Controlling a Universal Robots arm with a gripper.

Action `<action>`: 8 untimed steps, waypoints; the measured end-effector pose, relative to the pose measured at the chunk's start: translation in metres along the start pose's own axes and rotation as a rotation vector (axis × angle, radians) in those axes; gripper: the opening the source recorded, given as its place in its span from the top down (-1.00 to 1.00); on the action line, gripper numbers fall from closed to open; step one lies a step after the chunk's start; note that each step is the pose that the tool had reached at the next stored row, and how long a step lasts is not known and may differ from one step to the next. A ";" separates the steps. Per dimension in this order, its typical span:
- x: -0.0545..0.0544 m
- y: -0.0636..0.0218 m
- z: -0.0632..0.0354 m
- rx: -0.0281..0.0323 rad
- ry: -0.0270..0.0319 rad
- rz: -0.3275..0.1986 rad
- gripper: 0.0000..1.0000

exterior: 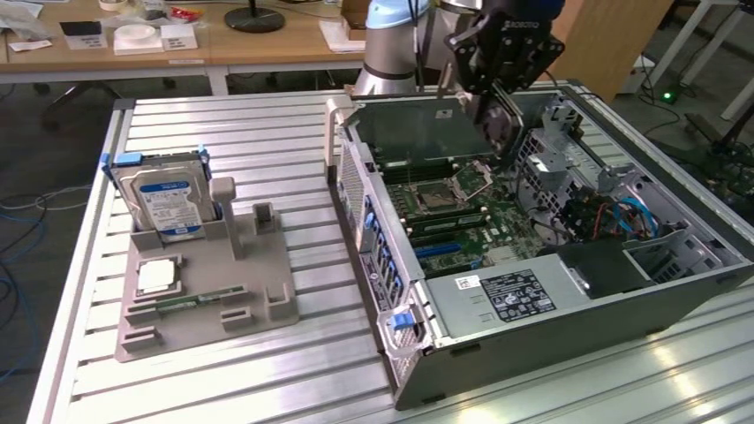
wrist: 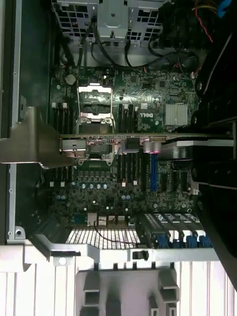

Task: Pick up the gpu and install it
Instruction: 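Pick up the gpu and move the gpu toward the slot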

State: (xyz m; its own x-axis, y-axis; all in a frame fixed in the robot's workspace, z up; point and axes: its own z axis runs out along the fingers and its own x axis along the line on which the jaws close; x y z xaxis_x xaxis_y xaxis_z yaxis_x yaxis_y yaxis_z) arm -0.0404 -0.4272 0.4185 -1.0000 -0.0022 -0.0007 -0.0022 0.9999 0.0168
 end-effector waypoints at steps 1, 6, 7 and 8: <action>-0.004 0.0000 0.0001 0.0000 0.0000 0.000 0.44; -0.027 -0.0001 0.0006 0.0000 0.0000 0.000 0.44; -0.032 -0.0001 0.0007 -0.0001 0.0000 0.000 0.44; -0.036 -0.0002 0.0008 -0.0001 0.0000 0.000 0.44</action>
State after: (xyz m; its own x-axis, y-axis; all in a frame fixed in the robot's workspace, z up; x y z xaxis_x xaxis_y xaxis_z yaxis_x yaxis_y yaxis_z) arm -0.0040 -0.4273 0.4176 -1.0000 -0.0023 -0.0007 -0.0024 0.9999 0.0169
